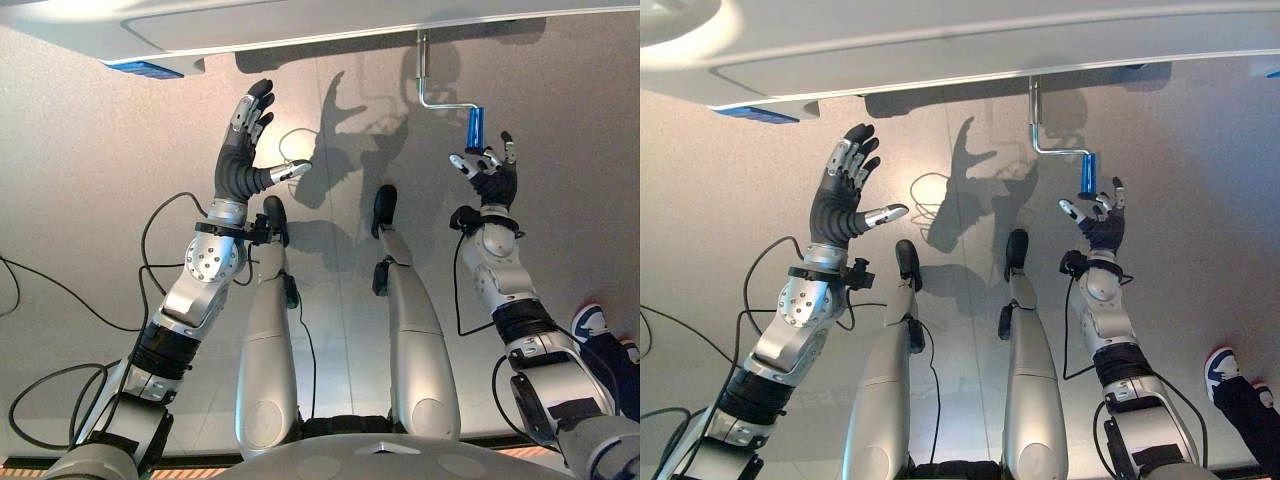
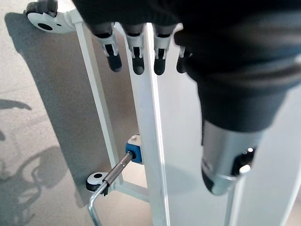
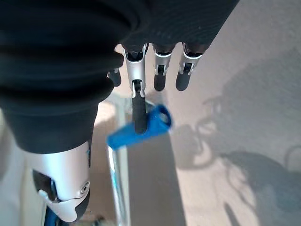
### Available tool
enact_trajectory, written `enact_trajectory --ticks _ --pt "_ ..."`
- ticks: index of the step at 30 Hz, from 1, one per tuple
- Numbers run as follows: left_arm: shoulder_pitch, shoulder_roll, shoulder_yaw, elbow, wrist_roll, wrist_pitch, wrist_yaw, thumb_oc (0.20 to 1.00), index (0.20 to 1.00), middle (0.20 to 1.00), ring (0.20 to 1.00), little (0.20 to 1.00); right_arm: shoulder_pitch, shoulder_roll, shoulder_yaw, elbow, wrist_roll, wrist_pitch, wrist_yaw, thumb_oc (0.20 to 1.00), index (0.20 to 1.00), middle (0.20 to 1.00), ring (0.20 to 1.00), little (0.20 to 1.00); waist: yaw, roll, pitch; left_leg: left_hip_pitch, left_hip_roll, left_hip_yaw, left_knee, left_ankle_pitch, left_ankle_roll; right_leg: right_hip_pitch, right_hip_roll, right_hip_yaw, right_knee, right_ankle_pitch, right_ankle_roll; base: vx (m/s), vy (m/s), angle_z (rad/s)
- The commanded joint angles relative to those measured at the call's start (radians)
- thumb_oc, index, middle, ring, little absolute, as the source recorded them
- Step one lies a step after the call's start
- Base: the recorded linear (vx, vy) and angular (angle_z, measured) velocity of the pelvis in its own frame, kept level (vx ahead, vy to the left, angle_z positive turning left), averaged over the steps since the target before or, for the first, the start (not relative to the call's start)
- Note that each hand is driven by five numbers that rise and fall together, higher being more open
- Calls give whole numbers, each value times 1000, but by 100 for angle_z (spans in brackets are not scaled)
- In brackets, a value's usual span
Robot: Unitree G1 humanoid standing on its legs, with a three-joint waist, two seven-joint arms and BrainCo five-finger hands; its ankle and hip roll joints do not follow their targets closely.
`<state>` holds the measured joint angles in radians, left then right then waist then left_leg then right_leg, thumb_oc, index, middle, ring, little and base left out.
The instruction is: Raise the hospital bed
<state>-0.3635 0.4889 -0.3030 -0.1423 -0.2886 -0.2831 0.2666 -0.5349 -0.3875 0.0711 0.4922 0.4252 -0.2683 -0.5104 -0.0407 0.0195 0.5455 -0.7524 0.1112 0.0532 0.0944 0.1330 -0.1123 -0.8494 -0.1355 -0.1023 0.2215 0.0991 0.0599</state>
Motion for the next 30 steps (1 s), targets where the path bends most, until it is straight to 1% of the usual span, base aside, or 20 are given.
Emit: enact_trajectory --ticks 1,3,4,7,10,13,15,16,17,18,19,20,21,22,23,27,29,30 --pt "2 42 -5 -125 26 -58 26 1000 1000 1000 1000 1000 -32 -37 -34 -65 -41 -65 -85 1000 1000 1000 1000 1000 12 -39 -26 -61 -27 -49 63 -21 18 19 -27 -16 -37 20 91 0 0 0" --pt "0 38 -10 -129 29 -57 31 1000 1000 1000 1000 1000 -38 -41 -37 -73 -60 -65 -102 1000 1000 1000 1000 1000 12 -40 -26 -67 -27 -50 64 -22 19 14 -27 -17 -38 19 91 16 5 1" --pt "-5 41 -18 -133 36 -63 38 1000 1000 1000 1000 1000 -56 -60 -49 -65 -98 -63 -140 1000 1000 1000 1000 1000 17 -37 -26 -74 -29 -54 64 -23 21 9 -30 -20 -36 17 91 0 0 0" --pt "-10 42 -19 -143 41 -64 48 1000 1000 1000 1000 1000 -59 -55 -52 -107 -127 -70 -166 1000 1000 1000 1000 1000 17 -37 -26 -76 -32 -51 63 -27 23 7 -30 -21 -38 16 91 26 16 5" --pt "-5 44 -18 -151 40 -67 46 1000 1000 1000 1000 1000 -47 -58 -53 -110 -139 -65 -157 1000 1000 1000 1000 1000 19 -42 -26 -75 -35 -52 62 -30 24 8 -30 -21 -43 15 91 20 -1 5" --pt "-3 56 -20 -159 39 -65 38 1000 1000 1000 1000 1000 -39 -56 -40 -104 -110 -61 -126 1000 1000 1000 1000 1000 18 -48 -26 -78 -35 -51 62 -32 25 8 -29 -19 -45 15 91 0 0 0" --pt "-4 63 -18 -161 37 -65 33 1000 1000 1000 1000 1000 -38 -73 -19 -90 -82 -49 -76 1000 1000 1000 1000 1000 20 -54 -26 -79 -35 -51 63 -33 24 10 -28 -20 -49 17 91 0 0 0" --pt "-2 66 -18 -162 33 -63 27 1000 1000 1000 1000 1000 -41 -92 3 -73 -47 -42 -25 1000 1000 1000 1000 1000 21 -58 -26 -80 -35 -50 63 -32 23 11 -27 -22 -52 19 91 0 0 0" --pt "1 75 -13 -161 26 -60 15 1000 1000 1000 1000 1000 -47 -132 44 -48 -11 -14 49 1000 1000 1000 1000 1000 21 -66 -26 -82 -33 -50 63 -31 21 11 -25 -23 -54 19 91 0 0 0" --pt "7 81 -17 -166 22 -56 2 1000 1000 1000 1000 1000 -59 -157 62 -29 -1 8 66 1000 1000 1000 1000 1000 22 -70 -26 -81 -32 -52 63 -31 20 12 -25 -25 -55 19 91 0 0 0" --pt "12 82 -18 -169 13 -55 -6 1000 1000 1000 1000 1000 -86 -183 86 20 29 9 99 1000 1000 1000 1000 1000 23 -74 -26 -82 -32 -51 64 -31 19 14 -24 -26 -56 21 91 0 0 0" --pt "14 88 -20 -173 2 -55 -12 1000 1000 1000 1000 1000 -114 -213 112 61 47 30 133 1000 1000 1000 1000 1000 27 -79 -26 -82 -31 -51 65 -31 18 16 -24 -27 -57 22 91 0 0 0" --pt "19 95 -22 -179 -10 -55 -21 1000 1000 1000 1000 1000 -153 -239 139 103 64 45 147 1000 1000 1000 1000 1000 29 -83 -26 -82 -30 -50 66 -32 16 17 -24 -29 -59 23 91 0 0 0" --pt "21 99 -24 -182 -22 -53 -22 1000 1000 1000 1000 1000 -204 -257 168 172 82 54 161 1000 1000 1000 1000 1000 30 -86 -26 -84 -30 -50 67 -32 15 15 -23 -29 -60 25 90 0 0 0" --pt "13 106 -34 -182 -29 -51 -22 1000 1000 1000 1000 1000 -256 -276 192 257 96 76 180 1000 1000 1000 1000 1000 37 -89 -26 -83 -29 -51 68 -32 13 18 -23 -30 -61 25 90 0 0 0" --pt "-21 105 -56 -183 -60 -47 -37 1000 1000 1000 1000 1000 -425 -299 277 528 151 138 272 1000 1000 1000 1000 1000 49 -90 -26 -93 -30 -52 71 -31 8 18 -22 -38 -65 26 89 0 0 0" --pt "-41 82 -72 -170 -68 -44 -51 1000 1000 1000 1000 1000 -474 -305 296 638 164 170 323 1000 1000 1000 1000 1000 55 -86 -26 -97 -31 -55 69 -30 8 18 -23 -44 -66 25 90 12 14 4" --pt "-53 69 -84 -161 -68 -44 -60 1000 1000 1000 1000 1000 -501 -313 307 701 146 191 351 1000 1000 1000 1000 1000 65 -77 -26 -97 -31 -58 67 -29 9 18 -24 -50 -65 23 90 13 12 6"
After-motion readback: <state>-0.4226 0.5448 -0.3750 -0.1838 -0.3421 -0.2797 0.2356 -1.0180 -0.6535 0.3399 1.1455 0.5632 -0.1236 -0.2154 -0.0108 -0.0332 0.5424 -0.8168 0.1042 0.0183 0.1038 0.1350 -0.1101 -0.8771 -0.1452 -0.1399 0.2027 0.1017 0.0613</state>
